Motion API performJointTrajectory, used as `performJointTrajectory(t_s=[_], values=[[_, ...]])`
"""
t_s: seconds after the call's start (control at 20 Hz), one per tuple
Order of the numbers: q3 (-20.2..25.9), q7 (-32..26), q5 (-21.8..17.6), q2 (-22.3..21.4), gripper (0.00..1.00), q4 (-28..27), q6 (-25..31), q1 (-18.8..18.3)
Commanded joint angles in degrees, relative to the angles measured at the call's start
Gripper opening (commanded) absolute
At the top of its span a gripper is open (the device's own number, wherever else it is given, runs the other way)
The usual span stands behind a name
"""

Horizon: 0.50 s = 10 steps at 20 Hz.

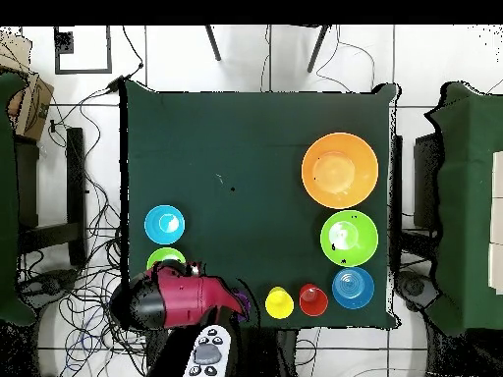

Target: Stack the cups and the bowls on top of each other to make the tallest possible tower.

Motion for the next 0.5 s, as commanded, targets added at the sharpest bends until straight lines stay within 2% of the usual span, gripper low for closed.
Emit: performJointTrajectory(t_s=[0.05, 0.15, 0.5], values=[[3.56, 10.22, 0.65, 6.39, 1.00, -3.64, -6.78, -0.25], [2.99, 11.04, 0.71, 7.92, 1.00, -4.47, -8.17, 0.44], [2.63, 11.15, 0.73, 8.22, 1.00, -4.34, -8.83, 0.54]])
